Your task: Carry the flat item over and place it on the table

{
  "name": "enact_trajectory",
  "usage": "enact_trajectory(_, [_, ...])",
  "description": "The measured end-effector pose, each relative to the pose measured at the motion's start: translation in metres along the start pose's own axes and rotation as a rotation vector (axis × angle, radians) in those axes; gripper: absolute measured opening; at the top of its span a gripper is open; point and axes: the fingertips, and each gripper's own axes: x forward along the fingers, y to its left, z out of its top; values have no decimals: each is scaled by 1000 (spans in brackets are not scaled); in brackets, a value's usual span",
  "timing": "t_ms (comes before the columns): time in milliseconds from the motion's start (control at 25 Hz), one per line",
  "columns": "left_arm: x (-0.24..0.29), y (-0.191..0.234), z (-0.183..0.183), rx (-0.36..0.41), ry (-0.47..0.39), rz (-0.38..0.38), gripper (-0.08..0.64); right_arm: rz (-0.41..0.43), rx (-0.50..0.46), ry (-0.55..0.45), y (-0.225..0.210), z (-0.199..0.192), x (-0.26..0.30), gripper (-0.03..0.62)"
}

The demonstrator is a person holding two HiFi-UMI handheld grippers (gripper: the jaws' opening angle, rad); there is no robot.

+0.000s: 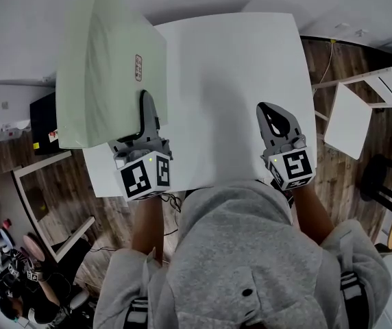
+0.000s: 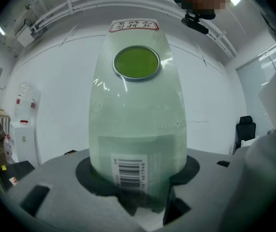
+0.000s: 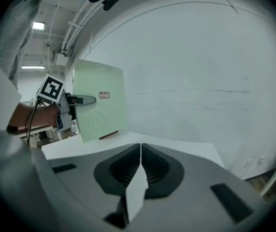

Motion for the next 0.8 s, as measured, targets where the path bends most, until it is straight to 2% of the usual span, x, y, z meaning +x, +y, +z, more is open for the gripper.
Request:
enact_trajectory(200, [12, 7, -7, 17, 7, 10, 265, 4, 9, 30, 2, -6, 8, 28])
enact_trajectory(800, [44, 16, -37, 1, 47, 41, 265, 20, 43, 111, -7, -27, 35, 28])
